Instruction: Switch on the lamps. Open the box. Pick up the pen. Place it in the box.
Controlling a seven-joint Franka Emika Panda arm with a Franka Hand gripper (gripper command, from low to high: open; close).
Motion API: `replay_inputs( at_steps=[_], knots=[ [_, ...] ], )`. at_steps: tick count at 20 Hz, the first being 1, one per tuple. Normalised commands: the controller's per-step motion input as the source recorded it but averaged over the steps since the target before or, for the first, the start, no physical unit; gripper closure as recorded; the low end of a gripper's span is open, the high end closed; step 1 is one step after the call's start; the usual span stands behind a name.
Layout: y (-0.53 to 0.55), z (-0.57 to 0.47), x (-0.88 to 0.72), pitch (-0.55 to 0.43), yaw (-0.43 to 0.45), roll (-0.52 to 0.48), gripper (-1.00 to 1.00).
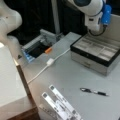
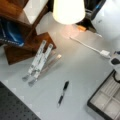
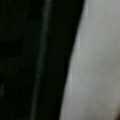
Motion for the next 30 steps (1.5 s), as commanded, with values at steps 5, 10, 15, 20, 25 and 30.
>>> replay_inputs(
  at_steps=[5,10,15,20,25,30],
  knots=[
    [0.22,-0.06,-0.09,0.01,-0.164,0.049,-1.0],
    [0.21,-0.04,-0.14,0.034,-0.185,0.061,-1.0],
    [0.24,-0.06,-0.17,0.034,-0.22,0.066,-1.0],
    [0.21,-0.08,-0.23,0.041,-0.233,0.064,-1.0],
    [0.01,-0.02,-0.31,0.081,-0.205,0.102,-1.0],
    [-0.08,0.07,-0.33,0.121,-0.196,0.148,-1.0]
  ],
)
